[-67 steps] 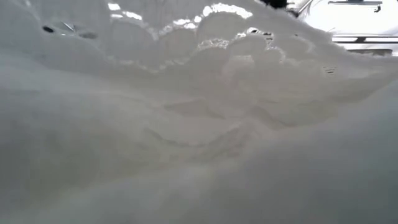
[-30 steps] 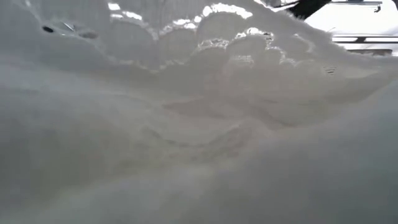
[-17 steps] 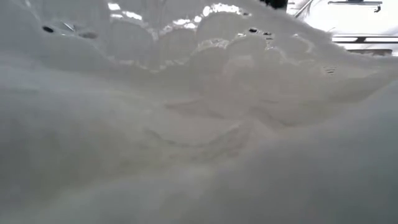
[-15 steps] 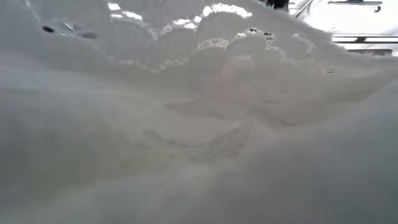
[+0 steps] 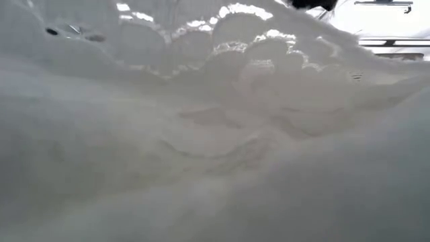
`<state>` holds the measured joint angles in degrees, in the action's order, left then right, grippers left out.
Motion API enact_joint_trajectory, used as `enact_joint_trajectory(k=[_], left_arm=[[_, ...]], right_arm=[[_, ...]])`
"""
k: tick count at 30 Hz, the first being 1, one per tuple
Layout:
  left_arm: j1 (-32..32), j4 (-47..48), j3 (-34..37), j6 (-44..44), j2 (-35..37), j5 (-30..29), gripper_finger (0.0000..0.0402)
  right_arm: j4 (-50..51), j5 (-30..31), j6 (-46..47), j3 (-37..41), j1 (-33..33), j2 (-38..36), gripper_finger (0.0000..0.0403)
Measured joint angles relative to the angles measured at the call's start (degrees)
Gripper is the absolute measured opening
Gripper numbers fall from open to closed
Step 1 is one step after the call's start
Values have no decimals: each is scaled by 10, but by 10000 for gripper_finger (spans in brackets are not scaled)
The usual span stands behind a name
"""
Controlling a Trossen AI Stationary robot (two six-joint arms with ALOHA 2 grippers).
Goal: Sort clothes
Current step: Put the dark blue shorts into the right white laundry bin
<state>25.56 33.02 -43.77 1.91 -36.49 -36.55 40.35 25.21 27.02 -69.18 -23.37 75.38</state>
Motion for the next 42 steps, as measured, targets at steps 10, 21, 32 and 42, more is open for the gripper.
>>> enact_joint_trajectory(k=[10,21,32,42], left_arm=[[0,-43,0,68,-31,-1,0],[0,-43,0,82,-54,-1,0],[0,-38,0,72,-62,3,0],[0,-40,0,67,-62,3,0]], right_arm=[[-294,-14,-92,163,-91,52,174],[-274,40,-132,121,-24,83,219],[-137,-34,-78,162,54,83,221],[-184,-149,-50,176,53,86,17]])
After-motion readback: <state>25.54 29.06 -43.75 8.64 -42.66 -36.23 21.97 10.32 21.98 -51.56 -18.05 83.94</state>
